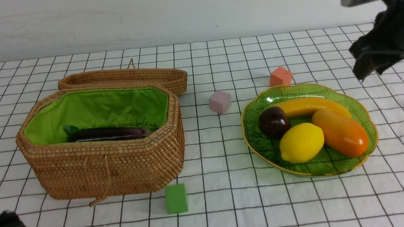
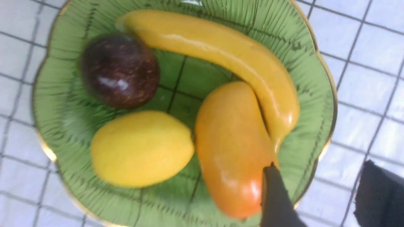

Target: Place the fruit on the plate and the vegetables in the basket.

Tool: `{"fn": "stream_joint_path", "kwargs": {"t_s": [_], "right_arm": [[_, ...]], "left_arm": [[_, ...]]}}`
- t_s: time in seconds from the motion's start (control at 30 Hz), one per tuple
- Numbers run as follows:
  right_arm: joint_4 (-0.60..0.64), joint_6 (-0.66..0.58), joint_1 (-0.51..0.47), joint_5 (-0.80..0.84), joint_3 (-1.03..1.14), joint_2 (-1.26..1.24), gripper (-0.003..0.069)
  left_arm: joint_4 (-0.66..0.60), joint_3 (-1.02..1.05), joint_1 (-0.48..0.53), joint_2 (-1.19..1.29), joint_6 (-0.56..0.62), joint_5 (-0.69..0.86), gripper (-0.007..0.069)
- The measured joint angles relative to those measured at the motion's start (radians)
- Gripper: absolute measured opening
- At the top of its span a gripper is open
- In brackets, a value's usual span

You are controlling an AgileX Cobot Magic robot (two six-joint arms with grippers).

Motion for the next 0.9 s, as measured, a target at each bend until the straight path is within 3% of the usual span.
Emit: {"fn": "stream_joint_path", "kwargs": {"t_s": [0.07, 0.2, 0.27, 0.6, 0.9], "right_arm": [[0.009, 0.064, 0.0, 0.071, 0.026, -0.121, 0.0202], [0.039, 0.1, 0.0, 0.086, 0.18, -0.316, 0.0052], [0.046, 0.123, 0.0, 0.091, 0.286, -0.423, 0.001], [0.053, 0.219, 0.0, 0.028, 0.886, -1.022, 0.0003], [0.052, 0.328, 0.0, -0.17, 1.142, -1.319, 0.0016]], "left_arm": [[0.025, 0.009, 0.0, -0.054, -0.012, 0.0, -0.0013], [0.056, 0.102, 0.0, -0.19, -0.059, -0.015, -0.0013], [0.069, 0.175, 0.0, -0.261, -0.088, -0.042, -0.0013], [0.073, 0.508, 0.0, -0.379, -0.129, -0.346, -0.0013], [0.073, 0.628, 0.0, -0.379, -0.129, -0.358, -0.0013]]}}
